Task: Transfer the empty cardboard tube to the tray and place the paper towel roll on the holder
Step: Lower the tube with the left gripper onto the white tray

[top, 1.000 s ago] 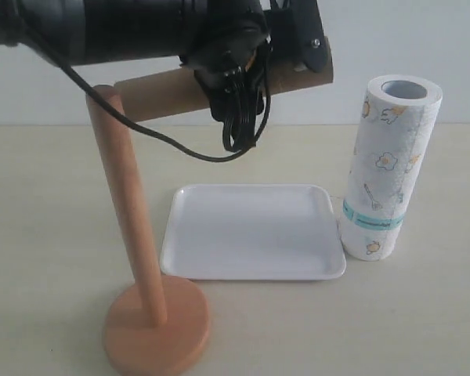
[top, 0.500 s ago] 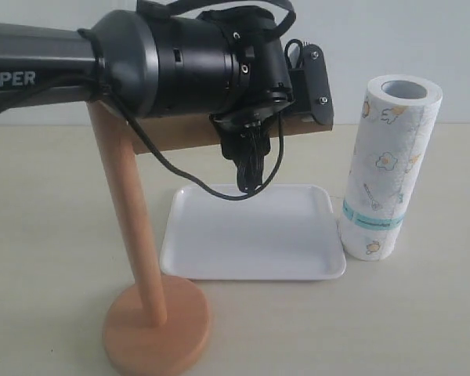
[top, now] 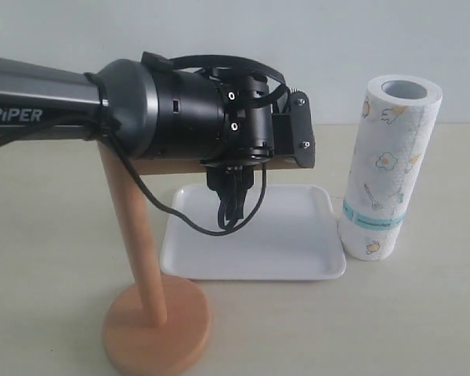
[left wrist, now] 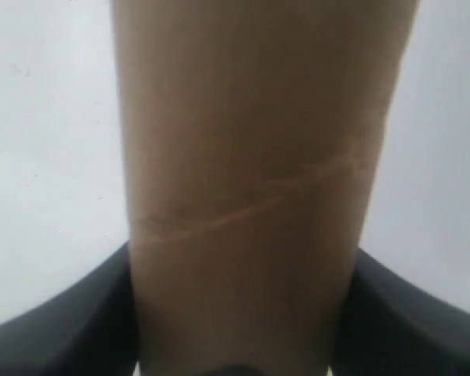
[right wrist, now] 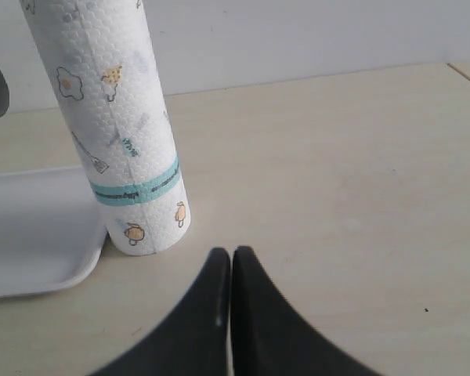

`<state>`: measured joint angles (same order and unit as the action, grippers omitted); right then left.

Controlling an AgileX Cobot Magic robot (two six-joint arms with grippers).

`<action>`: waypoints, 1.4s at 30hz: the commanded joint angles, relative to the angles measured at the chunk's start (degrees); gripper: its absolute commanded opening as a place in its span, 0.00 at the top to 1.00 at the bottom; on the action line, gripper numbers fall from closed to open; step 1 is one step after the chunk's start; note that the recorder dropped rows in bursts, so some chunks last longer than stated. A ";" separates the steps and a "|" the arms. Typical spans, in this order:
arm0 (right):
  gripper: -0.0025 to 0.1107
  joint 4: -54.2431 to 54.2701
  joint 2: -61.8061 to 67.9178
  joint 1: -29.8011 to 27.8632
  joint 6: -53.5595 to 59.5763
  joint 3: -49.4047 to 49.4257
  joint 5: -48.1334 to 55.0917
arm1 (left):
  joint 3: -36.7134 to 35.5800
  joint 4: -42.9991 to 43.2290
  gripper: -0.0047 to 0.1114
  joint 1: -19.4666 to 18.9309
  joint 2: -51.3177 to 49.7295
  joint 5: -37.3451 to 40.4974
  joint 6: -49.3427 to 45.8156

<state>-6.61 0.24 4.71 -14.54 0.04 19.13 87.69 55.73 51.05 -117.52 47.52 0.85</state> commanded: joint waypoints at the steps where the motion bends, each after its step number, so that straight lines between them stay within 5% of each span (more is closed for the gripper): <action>1: 0.98 -0.22 -0.24 -0.17 0.09 -0.04 -0.26 | -2.60 0.34 0.92 0.21 0.16 -0.95 1.81; 42: 0.98 -0.22 -0.24 -0.17 0.09 -0.04 -0.26 | -7.02 -8.40 0.92 0.49 0.12 -11.14 -0.85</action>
<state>-6.61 0.24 4.71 -14.54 0.04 19.13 80.88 47.92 51.16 -117.52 37.26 1.02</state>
